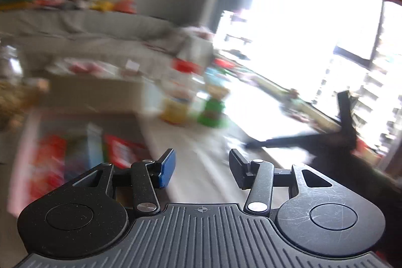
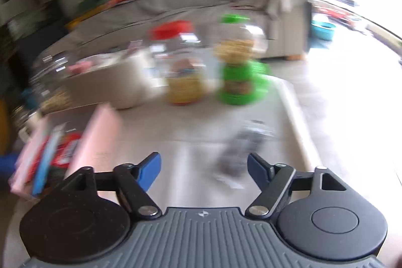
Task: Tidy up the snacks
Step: 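Drop the small red packet into the pink box with the right tool while the left drops the spicy-strip packet, then grasp the round red-and-white pouch with the left tool and lift it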
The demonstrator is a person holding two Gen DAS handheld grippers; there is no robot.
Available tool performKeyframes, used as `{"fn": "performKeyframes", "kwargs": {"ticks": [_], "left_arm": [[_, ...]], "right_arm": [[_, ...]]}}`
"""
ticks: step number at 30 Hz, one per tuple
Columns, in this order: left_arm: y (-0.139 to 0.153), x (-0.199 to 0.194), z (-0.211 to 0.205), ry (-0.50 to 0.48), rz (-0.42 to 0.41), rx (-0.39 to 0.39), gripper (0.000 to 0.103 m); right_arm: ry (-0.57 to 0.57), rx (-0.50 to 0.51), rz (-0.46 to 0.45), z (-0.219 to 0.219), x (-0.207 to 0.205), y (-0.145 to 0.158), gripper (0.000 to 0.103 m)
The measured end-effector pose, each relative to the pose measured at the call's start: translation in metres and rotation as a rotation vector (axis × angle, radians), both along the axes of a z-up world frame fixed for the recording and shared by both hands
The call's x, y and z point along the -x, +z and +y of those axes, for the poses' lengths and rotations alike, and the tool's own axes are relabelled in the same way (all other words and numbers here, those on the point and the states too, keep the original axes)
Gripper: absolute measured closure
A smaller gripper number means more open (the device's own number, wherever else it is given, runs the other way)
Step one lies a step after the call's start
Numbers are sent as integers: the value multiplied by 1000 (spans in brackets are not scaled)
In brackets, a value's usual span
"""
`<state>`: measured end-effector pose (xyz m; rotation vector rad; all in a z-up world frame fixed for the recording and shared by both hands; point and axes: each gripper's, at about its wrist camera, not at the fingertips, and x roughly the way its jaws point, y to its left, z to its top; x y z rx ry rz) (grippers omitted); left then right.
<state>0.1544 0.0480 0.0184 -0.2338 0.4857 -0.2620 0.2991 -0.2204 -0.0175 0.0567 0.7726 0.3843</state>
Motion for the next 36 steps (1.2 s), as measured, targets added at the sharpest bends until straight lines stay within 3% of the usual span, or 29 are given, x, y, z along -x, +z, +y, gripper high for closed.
{"fn": "performKeyframes", "kwargs": {"ticks": [6, 10, 12, 13, 15, 16, 18, 25, 32, 34, 36], "left_arm": [[-41, 12, -45, -39, 80, 22, 52], [-55, 10, -54, -61, 144, 1, 52], [-55, 11, -55, -55, 151, -6, 52], [-55, 11, -53, -52, 152, -8, 52], [-53, 15, -52, -50, 150, -15, 52], [-53, 17, -53, -52, 150, -19, 52], [-55, 17, -53, -60, 162, -27, 52], [-68, 11, -76, -160, 176, -93, 52], [-80, -5, -92, -165, 172, -171, 52], [-84, -6, -94, -180, 181, -170, 54], [-88, -7, -96, -182, 199, -174, 55]], "right_arm": [[-66, 23, 77, -19, -28, -44, 24], [-78, -22, 85, -2, -47, -58, 24], [-81, 11, 72, 12, -57, -60, 24], [-81, 47, 58, 21, -58, -59, 30], [-64, 127, 33, 28, -58, -59, 53], [-41, 167, 15, 31, -54, -58, 58], [-4, 187, -10, 28, -39, -55, 62], [40, 93, 34, -22, 38, -51, 62], [38, 83, 1, -55, 113, -52, 61], [43, 103, -29, -57, 133, -53, 59], [39, 119, -52, -56, 145, -54, 50]]}}
